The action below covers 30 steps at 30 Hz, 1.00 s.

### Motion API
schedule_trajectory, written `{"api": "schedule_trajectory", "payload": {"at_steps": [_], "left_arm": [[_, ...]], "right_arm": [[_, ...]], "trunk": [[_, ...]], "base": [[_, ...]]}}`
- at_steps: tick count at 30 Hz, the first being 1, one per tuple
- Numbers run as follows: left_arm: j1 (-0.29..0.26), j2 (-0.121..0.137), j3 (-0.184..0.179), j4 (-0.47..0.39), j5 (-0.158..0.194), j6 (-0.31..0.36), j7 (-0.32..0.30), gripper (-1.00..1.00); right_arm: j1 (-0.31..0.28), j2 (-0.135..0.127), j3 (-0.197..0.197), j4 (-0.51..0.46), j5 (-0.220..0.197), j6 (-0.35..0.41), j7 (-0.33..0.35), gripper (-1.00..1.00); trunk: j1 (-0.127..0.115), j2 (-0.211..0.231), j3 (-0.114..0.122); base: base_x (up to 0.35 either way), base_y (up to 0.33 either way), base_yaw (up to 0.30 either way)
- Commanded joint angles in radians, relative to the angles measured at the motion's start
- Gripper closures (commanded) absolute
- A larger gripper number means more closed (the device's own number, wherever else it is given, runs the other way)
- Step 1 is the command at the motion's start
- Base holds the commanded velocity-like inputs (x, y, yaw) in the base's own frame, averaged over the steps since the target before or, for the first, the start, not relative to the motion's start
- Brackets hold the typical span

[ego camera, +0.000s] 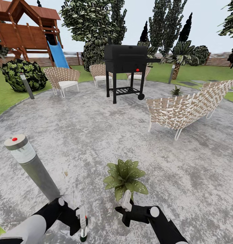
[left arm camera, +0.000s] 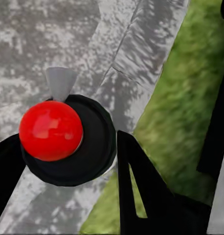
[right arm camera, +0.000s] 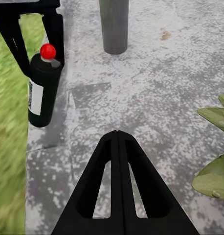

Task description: Pick up the pesticide atomizer in the garden and spray insectifuge to fully cover both potted plants in the garden.

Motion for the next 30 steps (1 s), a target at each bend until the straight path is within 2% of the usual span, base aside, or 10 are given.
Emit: {"api": "schedule_trajectory", "payload": {"at_steps": [1,2,5,9,12,18,19,21,24,30], "left_arm": [[0.028,0.028,0.005,-0.009,0.001,-0.008,-0.001,1.0],[0.04,0.043,0.005,-0.01,0.003,-0.009,0.001,1.0],[0.06,0.109,0.009,-0.002,0.027,-0.008,0.076,1.0],[0.103,0.145,0.01,0.019,0.107,-0.008,0.115,1.0],[0.125,0.158,0.01,0.029,0.185,-0.007,0.169,1.0],[0.131,0.147,0.01,0.111,0.552,-0.011,0.442,1.0],[0.131,0.141,0.01,0.134,0.654,-0.045,0.494,1.0],[0.131,0.128,0.01,0.194,0.778,-0.156,0.591,1.0],[0.135,0.123,0.01,0.24,0.827,-0.207,0.673,1.0],[0.172,0.121,0.01,0.249,0.973,-0.221,0.732,1.0]], "right_arm": [[0.0,-0.002,-0.002,0.001,0.009,-0.006,0.001,1.0],[0.0,-0.003,-0.002,0.001,0.009,-0.006,0.001,-1.0],[0.0,-0.007,-0.005,0.003,0.009,-0.008,0.0,-1.0],[0.0,-0.035,-0.008,0.03,0.009,-0.01,-0.023,-1.0],[0.0,-0.052,-0.008,0.108,0.009,-0.011,-0.197,-1.0],[0.002,-0.055,-0.009,0.349,-0.003,-0.022,-0.742,-1.0],[0.004,-0.055,-0.009,0.407,-0.004,-0.067,-0.855,-1.0],[0.005,-0.053,-0.009,0.483,-0.005,-0.175,-0.976,-1.0],[0.009,-0.053,-0.01,0.53,-0.016,-0.225,-1.105,-1.0],[0.032,-0.055,-0.017,0.544,-0.178,-0.331,-1.239,-1.0]], "trunk": [[0.0,0.0,-0.001],[0.0,0.0,-0.001],[0.0,0.0,-0.001],[0.0,0.0,-0.001],[0.0,0.0,-0.001],[0.0,0.0,-0.001],[0.0,0.0,-0.001],[0.0,0.0,-0.001],[0.0,0.0,-0.001],[0.0,0.0,-0.001]], "base": [[0.0,0.0,0.0],[0.0,0.0,0.0],[0.0,0.0,0.0],[0.0,0.0,0.0],[0.0,0.0,0.0],[0.0,0.0,0.0],[0.0,0.0,0.0],[0.0,0.0,0.0],[0.0,0.0,0.0],[0.0,0.0,0.0]]}}
